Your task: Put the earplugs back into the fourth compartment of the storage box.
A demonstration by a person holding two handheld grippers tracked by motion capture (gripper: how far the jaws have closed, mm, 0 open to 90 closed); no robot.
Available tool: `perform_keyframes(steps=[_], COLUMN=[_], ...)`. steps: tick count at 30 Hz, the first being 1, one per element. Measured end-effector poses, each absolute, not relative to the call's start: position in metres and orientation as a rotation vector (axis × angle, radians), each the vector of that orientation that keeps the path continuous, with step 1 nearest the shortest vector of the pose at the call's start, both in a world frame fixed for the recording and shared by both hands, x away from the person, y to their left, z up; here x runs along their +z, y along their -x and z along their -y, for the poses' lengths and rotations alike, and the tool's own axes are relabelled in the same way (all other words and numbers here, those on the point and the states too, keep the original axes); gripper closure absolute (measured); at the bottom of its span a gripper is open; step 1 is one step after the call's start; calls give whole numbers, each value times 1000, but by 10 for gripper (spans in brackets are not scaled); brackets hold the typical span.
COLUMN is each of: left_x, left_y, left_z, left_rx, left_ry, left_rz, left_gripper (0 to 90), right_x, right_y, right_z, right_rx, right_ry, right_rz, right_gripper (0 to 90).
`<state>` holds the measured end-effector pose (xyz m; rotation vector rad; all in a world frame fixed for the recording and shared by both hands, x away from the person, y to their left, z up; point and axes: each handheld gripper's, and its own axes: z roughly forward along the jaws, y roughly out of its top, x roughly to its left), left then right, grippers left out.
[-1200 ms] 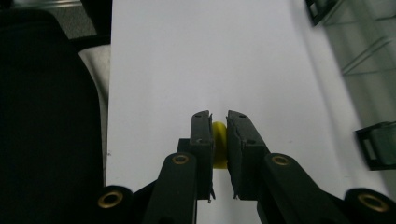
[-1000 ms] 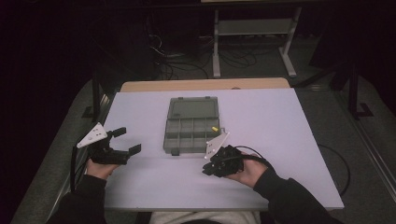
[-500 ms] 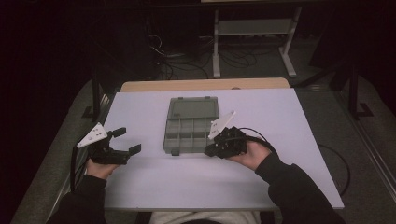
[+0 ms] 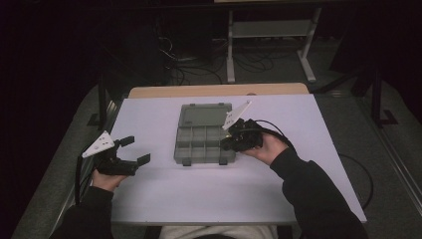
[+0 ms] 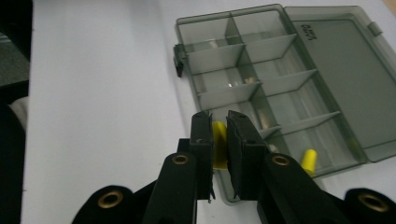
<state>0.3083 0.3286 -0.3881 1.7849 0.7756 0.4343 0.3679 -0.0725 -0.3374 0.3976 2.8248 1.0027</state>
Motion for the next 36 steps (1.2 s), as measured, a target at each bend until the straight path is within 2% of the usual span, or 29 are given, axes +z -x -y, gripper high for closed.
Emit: perform_keyframes(steps=[15,25,36], left_x=[-388,-388,-388], left_y=[-308,-309,-309], left_z=[-328,-328,-328], left_rx=[432,430,429], left_ry=[-1785,-1784,-1784], left_rz=[-778,-778,-777], left_gripper=[22,22,22], right_x=[-336,-351,-366], right_y=[-409,-436,-447], right_z=[72,81,78], right_rx=[941,965,919], right_ry=[-502,-644,-686], right_rz=[-2822,-2791,-2782], right_gripper=[796,797,797])
